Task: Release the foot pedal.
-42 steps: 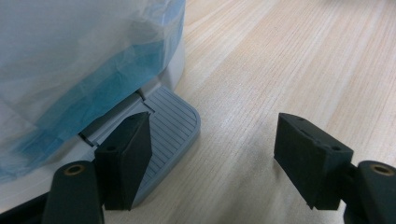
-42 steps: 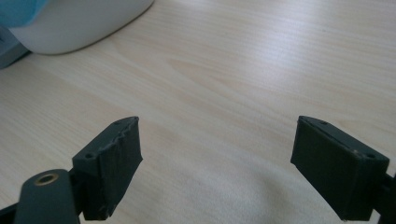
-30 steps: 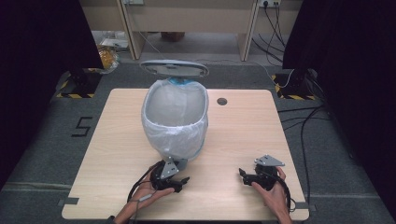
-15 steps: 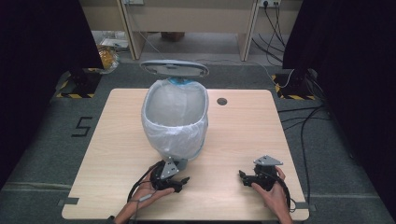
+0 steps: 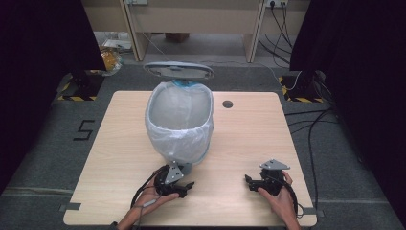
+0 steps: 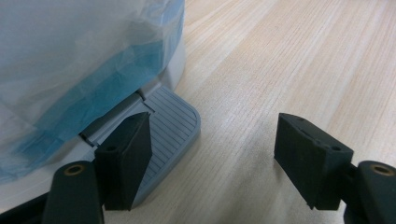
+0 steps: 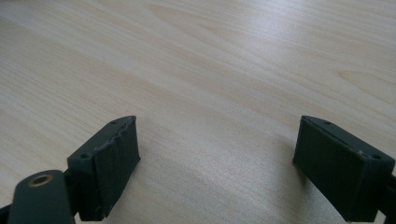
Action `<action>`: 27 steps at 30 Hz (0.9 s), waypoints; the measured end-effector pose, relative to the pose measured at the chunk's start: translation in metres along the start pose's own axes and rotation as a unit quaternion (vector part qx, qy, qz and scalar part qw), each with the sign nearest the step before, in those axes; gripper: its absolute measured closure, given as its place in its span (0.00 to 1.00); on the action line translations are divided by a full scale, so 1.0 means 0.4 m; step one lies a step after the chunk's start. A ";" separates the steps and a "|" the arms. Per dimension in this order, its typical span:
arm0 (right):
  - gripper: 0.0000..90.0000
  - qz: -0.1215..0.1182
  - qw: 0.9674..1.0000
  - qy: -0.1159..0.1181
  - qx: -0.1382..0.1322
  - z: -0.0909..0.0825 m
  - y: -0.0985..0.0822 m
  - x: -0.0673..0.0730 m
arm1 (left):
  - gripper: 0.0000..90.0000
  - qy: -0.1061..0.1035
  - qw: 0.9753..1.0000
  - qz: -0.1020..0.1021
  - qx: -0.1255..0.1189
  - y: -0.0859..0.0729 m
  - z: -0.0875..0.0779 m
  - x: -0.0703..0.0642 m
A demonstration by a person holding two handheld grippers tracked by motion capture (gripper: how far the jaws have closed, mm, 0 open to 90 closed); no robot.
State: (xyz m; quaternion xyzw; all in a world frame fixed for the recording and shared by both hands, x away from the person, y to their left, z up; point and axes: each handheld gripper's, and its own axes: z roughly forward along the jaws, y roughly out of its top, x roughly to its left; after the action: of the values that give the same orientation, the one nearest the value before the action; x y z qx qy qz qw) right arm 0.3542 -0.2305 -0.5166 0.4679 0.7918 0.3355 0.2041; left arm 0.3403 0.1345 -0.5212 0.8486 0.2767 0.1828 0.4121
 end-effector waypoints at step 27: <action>0.15 0.000 1.000 0.000 0.000 0.000 0.000 0.000 | 0.29 -0.010 1.000 -0.008 -0.008 0.008 -0.024 0.018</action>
State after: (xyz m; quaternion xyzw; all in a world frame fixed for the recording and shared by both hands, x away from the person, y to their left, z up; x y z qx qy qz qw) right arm 0.3543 -0.2306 -0.5167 0.4677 0.7920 0.3354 0.2039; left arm 0.3419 0.1430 -0.5124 0.8450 0.2779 0.1734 0.4227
